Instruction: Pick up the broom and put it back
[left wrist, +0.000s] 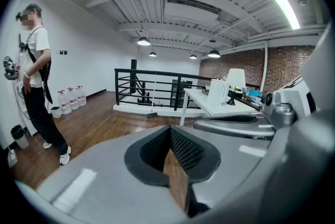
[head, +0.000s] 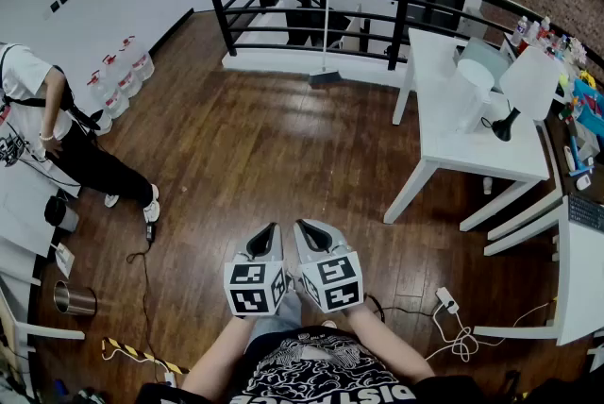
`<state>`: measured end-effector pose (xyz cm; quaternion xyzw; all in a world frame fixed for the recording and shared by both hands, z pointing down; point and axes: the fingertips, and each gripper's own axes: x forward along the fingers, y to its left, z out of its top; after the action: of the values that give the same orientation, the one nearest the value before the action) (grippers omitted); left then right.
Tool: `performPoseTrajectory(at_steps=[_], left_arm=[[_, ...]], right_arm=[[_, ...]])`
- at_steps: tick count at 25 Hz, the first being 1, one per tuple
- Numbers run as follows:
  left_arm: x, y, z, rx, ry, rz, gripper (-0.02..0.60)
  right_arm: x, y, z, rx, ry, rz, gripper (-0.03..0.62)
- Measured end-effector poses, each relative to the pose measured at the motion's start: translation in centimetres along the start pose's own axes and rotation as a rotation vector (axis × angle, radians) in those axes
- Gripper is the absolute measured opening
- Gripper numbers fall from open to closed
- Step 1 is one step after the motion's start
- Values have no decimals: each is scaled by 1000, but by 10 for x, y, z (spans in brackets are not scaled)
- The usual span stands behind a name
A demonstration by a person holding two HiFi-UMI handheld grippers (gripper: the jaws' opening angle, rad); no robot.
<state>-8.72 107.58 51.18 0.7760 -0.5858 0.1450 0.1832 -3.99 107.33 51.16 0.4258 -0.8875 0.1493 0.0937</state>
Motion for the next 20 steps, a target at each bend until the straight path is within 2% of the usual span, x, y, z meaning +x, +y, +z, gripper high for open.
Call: performPoseTrajectory(at_steps=[5, 12, 20], left_arm=[[44, 24, 22, -1, 2, -33, 5], [130, 71, 76, 19, 29, -118, 5], [212, 129, 114, 2, 58, -202, 5]], right_arm=[[46, -17, 6, -4, 28, -18, 0], [134, -63, 48, 4, 52, -108, 0], [237, -93, 84, 6, 80, -166, 0]])
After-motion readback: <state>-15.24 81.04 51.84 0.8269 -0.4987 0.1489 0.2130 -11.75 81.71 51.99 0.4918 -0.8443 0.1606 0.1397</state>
